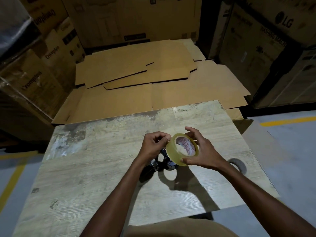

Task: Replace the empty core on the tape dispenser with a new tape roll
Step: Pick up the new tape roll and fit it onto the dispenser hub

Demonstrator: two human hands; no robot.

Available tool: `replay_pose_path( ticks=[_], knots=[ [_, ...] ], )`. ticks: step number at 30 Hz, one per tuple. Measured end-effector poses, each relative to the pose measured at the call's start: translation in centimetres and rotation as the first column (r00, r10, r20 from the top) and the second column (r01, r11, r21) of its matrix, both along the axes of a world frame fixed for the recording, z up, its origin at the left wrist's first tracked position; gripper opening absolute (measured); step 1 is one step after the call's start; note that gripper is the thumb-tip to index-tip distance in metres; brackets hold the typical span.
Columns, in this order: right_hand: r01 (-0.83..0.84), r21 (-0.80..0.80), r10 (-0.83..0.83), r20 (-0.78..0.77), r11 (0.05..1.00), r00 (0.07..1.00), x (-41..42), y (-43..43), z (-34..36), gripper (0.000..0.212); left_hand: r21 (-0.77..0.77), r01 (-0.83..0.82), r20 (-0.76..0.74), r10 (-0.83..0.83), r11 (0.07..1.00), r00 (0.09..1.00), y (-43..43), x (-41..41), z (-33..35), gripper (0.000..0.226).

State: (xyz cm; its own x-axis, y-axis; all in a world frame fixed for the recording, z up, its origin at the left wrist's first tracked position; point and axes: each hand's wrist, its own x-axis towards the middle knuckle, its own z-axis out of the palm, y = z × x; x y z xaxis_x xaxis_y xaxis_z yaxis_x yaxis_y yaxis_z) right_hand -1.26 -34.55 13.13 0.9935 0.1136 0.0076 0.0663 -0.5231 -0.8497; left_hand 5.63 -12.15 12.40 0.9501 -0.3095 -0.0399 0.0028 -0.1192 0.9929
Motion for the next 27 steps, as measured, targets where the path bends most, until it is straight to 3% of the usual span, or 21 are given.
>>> replay_pose_path(
  ticks=[2, 5, 12, 17, 21, 27],
  knots=[
    [-0.027, -0.016, 0.027, 0.013, 1.000, 1.000, 0.2, 0.1, 0.5, 0.122, -0.023, -0.052, -0.092, 0.050, 0.998, 0.995, -0.4, 0.1, 0.0, 0.026],
    [-0.078, -0.043, 0.080, 0.031, 0.996, 0.996, 0.8, 0.1, 1.1, 0.129, -0.060, 0.001, -0.219, -0.014, 0.998, 0.976, -0.5, 0.4, 0.3, 0.046],
    [-0.156, -0.070, 0.159, 0.039, 0.985, 0.987, 1.2, -0.7, 2.1, 0.130, -0.087, 0.126, -0.238, -0.144, 0.988, 0.961, -0.2, 0.7, 0.9, 0.024],
    [0.004, -0.004, -0.004, 0.080, 1.000, 0.997, 0.6, -0.9, 1.6, 0.125, -0.155, -0.048, -0.254, 0.007, 0.987, 0.967, -0.7, 0.4, 0.4, 0.021],
    [0.071, -0.070, -0.069, 0.038, 0.995, 0.997, 0.0, 0.3, 0.8, 0.135, -0.114, -0.197, -0.194, 0.172, 0.974, 0.966, -2.0, -0.3, 0.4, 0.026],
    [0.220, -0.079, -0.222, -0.028, 0.972, 0.975, 1.6, -0.3, 0.2, 0.132, -0.090, -0.094, -0.153, 0.079, 0.992, 0.985, -3.5, -1.0, 0.1, 0.038]
  ],
)
